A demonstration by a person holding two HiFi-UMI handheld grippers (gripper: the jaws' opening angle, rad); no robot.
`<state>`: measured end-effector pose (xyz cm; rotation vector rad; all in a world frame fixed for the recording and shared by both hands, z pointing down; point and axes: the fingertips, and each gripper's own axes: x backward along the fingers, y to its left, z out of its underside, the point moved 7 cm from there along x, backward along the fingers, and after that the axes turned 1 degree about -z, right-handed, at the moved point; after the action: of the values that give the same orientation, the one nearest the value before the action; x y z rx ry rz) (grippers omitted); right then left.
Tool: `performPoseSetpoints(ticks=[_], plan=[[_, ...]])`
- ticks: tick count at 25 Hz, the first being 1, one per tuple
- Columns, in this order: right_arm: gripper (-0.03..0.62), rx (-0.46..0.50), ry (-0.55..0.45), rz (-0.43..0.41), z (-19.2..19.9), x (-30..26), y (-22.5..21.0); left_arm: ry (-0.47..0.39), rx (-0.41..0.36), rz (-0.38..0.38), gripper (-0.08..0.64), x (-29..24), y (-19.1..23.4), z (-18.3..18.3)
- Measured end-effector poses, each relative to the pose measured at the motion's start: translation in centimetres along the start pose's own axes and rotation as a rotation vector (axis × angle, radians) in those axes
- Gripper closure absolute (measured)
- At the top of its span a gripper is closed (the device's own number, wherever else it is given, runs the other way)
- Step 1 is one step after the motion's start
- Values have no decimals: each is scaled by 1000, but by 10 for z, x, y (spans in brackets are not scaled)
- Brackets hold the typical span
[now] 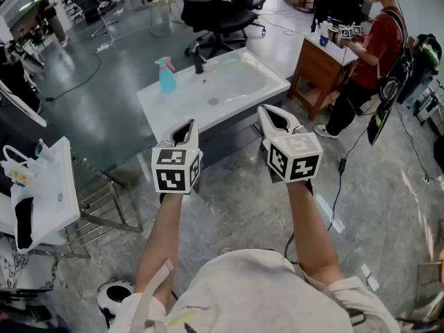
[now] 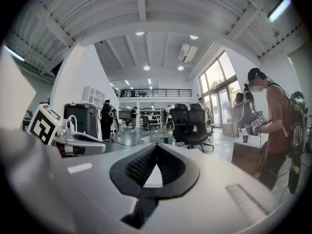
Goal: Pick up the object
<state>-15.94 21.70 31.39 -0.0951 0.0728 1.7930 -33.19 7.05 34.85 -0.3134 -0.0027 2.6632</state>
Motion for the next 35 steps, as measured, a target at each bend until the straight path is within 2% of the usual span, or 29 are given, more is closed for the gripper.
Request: performPoseSetpoints(ticks=[9, 19, 35], plan=[[589, 14, 20, 1, 9, -7, 3, 9, -1, 32, 561, -10, 1, 5], [574, 10, 25, 1, 15, -27, -18, 18, 1, 26, 561, -36, 1, 8], [534, -4, 33, -66, 13, -117, -117, 26, -4, -36, 561, -155, 6, -23]])
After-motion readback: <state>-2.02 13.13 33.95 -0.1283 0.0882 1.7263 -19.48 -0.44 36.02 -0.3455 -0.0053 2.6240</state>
